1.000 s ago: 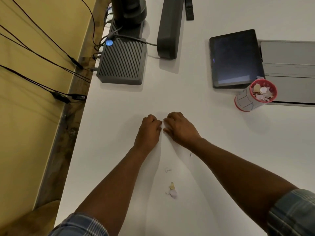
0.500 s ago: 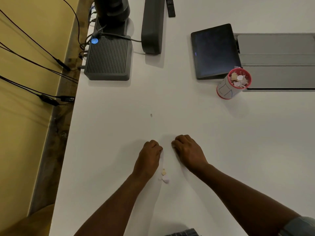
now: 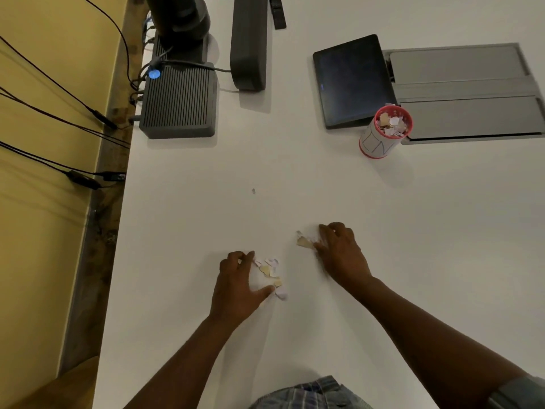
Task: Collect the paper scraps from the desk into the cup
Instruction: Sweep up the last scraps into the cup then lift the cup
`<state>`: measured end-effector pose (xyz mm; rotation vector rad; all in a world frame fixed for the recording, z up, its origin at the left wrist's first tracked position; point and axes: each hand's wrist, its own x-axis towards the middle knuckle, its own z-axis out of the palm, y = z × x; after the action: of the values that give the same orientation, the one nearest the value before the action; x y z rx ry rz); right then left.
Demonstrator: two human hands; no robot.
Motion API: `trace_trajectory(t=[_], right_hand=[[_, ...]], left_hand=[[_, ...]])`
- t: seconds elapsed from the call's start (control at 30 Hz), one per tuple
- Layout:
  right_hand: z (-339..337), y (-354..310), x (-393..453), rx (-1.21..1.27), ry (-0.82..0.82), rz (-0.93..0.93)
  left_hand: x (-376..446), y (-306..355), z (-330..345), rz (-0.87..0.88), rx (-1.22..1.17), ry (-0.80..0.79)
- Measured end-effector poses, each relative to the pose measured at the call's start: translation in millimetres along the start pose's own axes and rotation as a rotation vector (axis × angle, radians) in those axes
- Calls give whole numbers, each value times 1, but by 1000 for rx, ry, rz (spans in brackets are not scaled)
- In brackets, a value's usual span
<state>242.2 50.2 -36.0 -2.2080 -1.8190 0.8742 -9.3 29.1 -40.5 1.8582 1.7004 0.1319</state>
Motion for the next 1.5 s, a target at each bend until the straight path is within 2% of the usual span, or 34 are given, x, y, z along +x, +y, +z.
trace_trajectory(t=[0.17, 0.27, 0.33, 0.4, 0.47, 0.6, 0.7, 0.87, 1.0, 1.13, 1.3, 1.37, 1.5], right_hand=[[10, -24, -2, -122, -113, -166], [14, -35, -7, -219, -145, -330], [16, -38, -14, -256, -147, -419], [17, -37, -20, -301, -154, -462], [18, -35, -24, -295, -157, -469], [21, -33, -26, -227, -146, -410], [23, -32, -22, -97, -117, -300], [-2, -21, -4, 333, 22, 53], [-53, -7, 25, 439, 146, 168], [-121, 5, 71, 404, 370, 160], [-189, 26, 135, 131, 613, 150], [-200, 34, 156, 81, 623, 141], [-200, 44, 188, -83, 501, 182]], left_hand=[[-1, 19, 11, 18, 54, -91], [0, 29, 19, 78, 61, -90], [-1, 34, 23, 58, -46, -91], [-1, 37, 25, 29, -107, -51], [-1, 37, 26, 68, -66, -13], [3, 39, 21, 147, -57, 14], [13, 41, 13, 58, -165, 56], [39, 46, -5, -141, -413, 101], [62, 48, -16, -208, -491, 82], [75, 51, -19, -187, -465, 88], [72, 52, -12, -184, -425, 88], [69, 53, -8, -192, -442, 94], [62, 57, -7, -214, -495, 84]])
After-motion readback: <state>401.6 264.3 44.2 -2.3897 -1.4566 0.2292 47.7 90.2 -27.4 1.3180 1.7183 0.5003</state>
